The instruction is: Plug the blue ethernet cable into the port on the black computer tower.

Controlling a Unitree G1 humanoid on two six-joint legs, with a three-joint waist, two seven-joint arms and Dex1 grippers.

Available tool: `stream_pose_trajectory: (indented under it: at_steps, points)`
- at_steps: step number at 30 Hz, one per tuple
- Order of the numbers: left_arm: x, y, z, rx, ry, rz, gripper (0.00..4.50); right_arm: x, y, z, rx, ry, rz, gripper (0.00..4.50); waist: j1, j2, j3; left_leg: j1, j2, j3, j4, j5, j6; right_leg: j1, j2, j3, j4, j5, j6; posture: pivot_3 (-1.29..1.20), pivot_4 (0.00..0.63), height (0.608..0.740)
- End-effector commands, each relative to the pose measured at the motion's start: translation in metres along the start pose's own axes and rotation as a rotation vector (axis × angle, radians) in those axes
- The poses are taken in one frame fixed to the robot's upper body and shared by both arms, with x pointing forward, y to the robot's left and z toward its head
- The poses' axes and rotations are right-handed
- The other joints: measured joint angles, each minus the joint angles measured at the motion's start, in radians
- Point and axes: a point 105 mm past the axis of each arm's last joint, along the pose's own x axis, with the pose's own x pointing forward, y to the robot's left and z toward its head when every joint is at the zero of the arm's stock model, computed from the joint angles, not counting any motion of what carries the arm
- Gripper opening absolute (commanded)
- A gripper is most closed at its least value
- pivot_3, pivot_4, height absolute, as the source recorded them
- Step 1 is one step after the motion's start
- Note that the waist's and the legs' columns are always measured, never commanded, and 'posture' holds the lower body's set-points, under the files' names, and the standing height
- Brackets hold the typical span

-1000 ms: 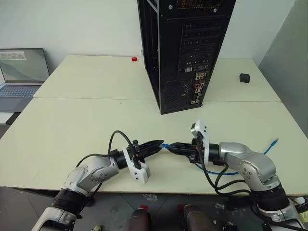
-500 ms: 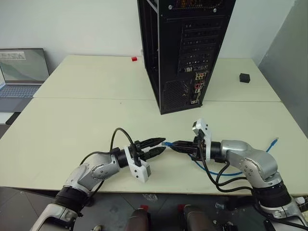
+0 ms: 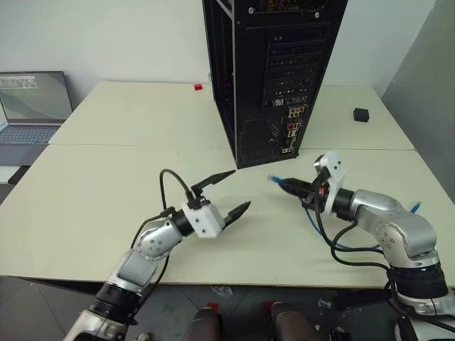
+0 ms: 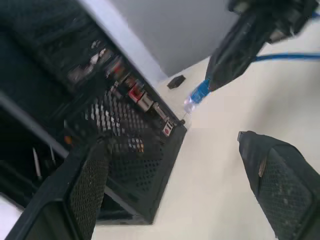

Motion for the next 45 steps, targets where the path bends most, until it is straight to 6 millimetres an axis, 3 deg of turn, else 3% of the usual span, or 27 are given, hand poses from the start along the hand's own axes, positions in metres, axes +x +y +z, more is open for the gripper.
stream_pose_trajectory:
  at_steps: [1,9,20,34,45]
  points:
    - [0.016,0.009,0.007,-0.288,0.071,0.034,4.2,0.0,-0.019,0.026,-0.096,-0.095,-0.193,0.0,-0.001,0.0,0.0,0.0,0.0,0.0,0.0,0.0,0.0,0.0,0.001,0.0,0.0,-0.001,0.002,0.0,0.15,0.74]
    - [0.051,0.009,0.016,-0.471,0.175,0.069,4.2,0.009,-0.031,0.047,-0.117,-0.19,-0.43,0.0,-0.001,0.0,0.0,0.0,0.0,-0.001,0.0,0.0,0.0,0.0,0.001,0.002,0.0,-0.001,0.002,0.0,0.15,0.74]
    - [0.072,0.009,0.029,-0.373,0.206,0.092,4.2,0.021,-0.051,0.045,-0.066,-0.196,-0.567,0.0,0.001,0.0,0.0,-0.001,0.0,0.001,0.0,0.0,-0.001,-0.001,0.001,0.003,0.0,0.0,0.0,0.0,0.15,0.74]
    - [0.07,0.008,0.028,-0.318,0.211,0.105,4.2,0.042,-0.053,0.04,-0.017,-0.197,-0.525,0.0,0.0,0.0,0.0,-0.001,0.0,0.001,0.0,0.0,-0.001,-0.001,0.001,0.003,0.0,0.0,0.0,0.0,0.15,0.74]
    - [0.07,0.013,0.028,-0.315,0.208,0.113,4.2,0.045,-0.062,0.037,-0.007,-0.203,-0.548,0.0,0.0,0.0,0.0,-0.001,0.0,0.002,0.0,0.0,-0.001,-0.001,0.001,0.003,0.0,0.0,0.0,0.0,0.15,0.74]
